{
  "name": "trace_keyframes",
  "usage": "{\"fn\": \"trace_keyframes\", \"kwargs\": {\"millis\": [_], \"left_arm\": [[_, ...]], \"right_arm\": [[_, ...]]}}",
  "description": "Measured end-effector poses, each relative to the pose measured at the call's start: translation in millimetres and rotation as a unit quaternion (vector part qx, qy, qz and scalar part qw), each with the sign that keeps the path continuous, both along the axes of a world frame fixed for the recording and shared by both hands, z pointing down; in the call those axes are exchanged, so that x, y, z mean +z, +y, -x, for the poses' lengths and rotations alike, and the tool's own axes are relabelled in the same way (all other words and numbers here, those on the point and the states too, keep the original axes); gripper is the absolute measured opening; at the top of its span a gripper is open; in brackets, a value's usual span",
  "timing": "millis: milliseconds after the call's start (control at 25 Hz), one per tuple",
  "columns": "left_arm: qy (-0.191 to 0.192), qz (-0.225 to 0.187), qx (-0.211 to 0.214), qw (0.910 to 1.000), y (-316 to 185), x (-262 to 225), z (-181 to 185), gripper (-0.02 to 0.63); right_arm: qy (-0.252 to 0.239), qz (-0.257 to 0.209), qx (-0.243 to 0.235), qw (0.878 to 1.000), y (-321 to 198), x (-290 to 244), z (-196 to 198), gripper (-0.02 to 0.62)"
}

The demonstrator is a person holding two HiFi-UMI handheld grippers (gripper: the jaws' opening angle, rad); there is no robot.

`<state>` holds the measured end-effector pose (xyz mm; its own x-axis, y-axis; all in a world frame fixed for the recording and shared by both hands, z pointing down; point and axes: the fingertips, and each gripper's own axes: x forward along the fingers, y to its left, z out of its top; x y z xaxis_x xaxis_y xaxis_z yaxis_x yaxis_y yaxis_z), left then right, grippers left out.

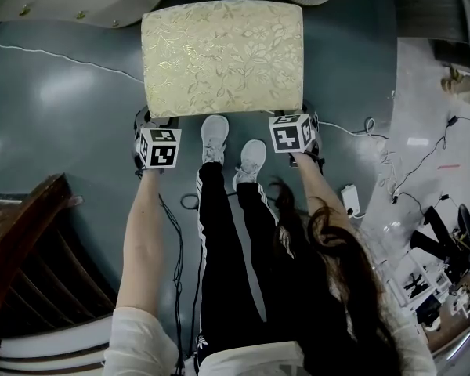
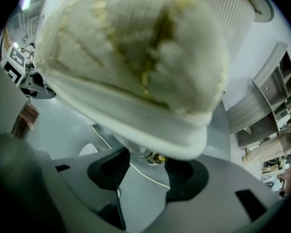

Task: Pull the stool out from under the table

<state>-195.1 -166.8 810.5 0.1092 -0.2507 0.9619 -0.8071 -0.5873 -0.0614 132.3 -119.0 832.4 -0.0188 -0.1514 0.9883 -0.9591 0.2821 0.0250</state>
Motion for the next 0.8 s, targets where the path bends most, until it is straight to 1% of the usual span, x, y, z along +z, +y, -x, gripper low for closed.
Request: {"fn": "trace_keyframes", "kwargs": {"millis": [600,800], "left_arm": [[-0.007,0.014,-0.009,0.9998,4.6,-1.9,-1.5,0.259],[-0.006,0.020,-0.008,0.9997,5.4,-3.2,-0.5,0.259]], "right_arm": [[0.000,0.025,-0.010,1.000,0.6,-0.1,-2.1,0.239],[-0.003,0.029,-0.007,1.000,1.5,-2.1,-1.2,0.241]]}}
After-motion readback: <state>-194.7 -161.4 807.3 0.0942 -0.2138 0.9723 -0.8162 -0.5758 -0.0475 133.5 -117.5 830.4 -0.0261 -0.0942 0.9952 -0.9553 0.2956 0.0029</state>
